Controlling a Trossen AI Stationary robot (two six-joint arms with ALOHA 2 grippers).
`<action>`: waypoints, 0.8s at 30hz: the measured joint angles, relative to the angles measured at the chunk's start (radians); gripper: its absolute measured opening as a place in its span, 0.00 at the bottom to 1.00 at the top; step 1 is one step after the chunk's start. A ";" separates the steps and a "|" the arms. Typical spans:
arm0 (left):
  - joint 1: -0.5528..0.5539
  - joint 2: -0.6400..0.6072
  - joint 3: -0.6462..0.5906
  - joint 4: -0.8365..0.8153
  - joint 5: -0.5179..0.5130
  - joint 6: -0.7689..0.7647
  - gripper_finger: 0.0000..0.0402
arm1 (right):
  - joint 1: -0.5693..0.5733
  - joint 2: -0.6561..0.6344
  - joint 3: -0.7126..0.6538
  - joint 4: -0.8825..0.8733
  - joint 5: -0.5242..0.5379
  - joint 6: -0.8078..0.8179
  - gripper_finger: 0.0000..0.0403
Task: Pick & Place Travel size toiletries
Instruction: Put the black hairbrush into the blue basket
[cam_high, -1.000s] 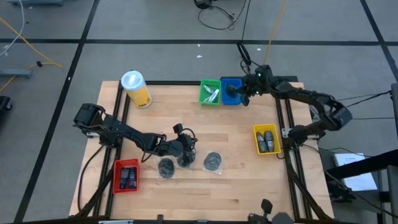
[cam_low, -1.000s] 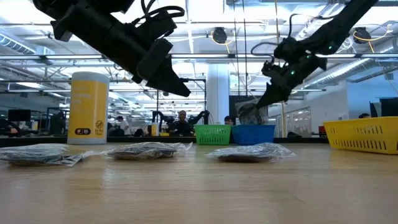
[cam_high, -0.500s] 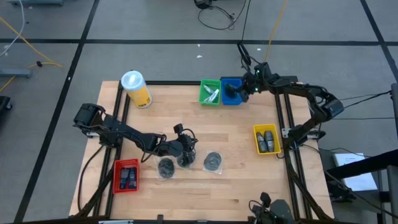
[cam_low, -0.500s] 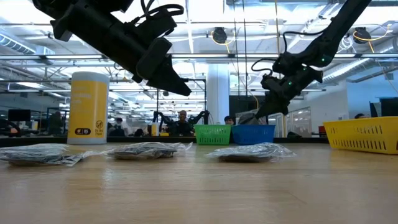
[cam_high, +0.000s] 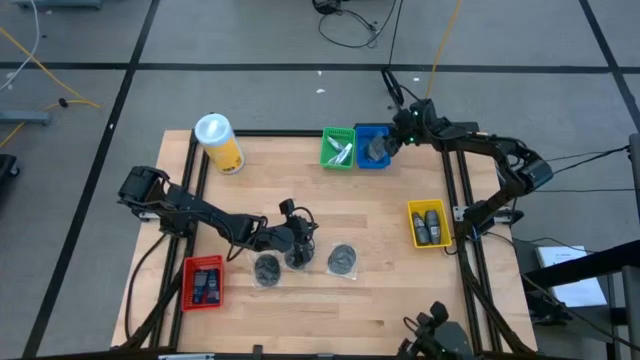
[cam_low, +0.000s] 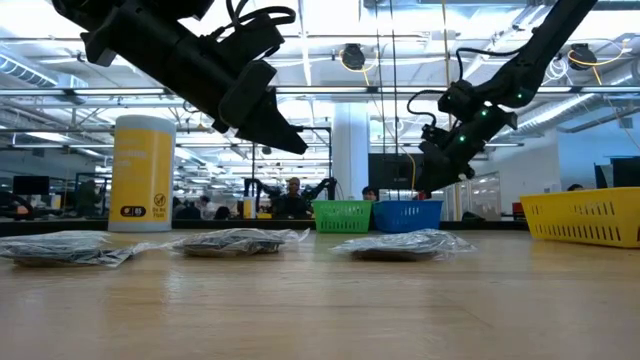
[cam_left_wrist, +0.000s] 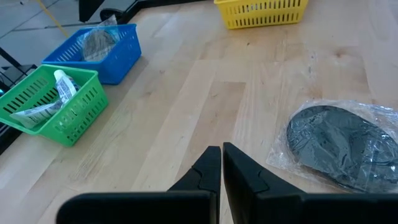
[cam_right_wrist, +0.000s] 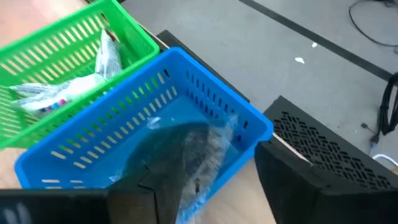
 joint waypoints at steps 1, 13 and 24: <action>0.000 0.000 0.000 0.000 0.000 0.000 0.05 | 0.005 0.000 0.000 0.005 0.001 0.000 0.48; 0.027 0.000 0.000 0.005 0.000 -0.003 0.05 | 0.097 -0.087 0.080 -0.321 0.081 -0.030 0.23; 0.045 0.000 0.000 0.001 0.001 -0.027 0.05 | 0.246 0.012 0.106 -0.362 0.304 -0.023 0.01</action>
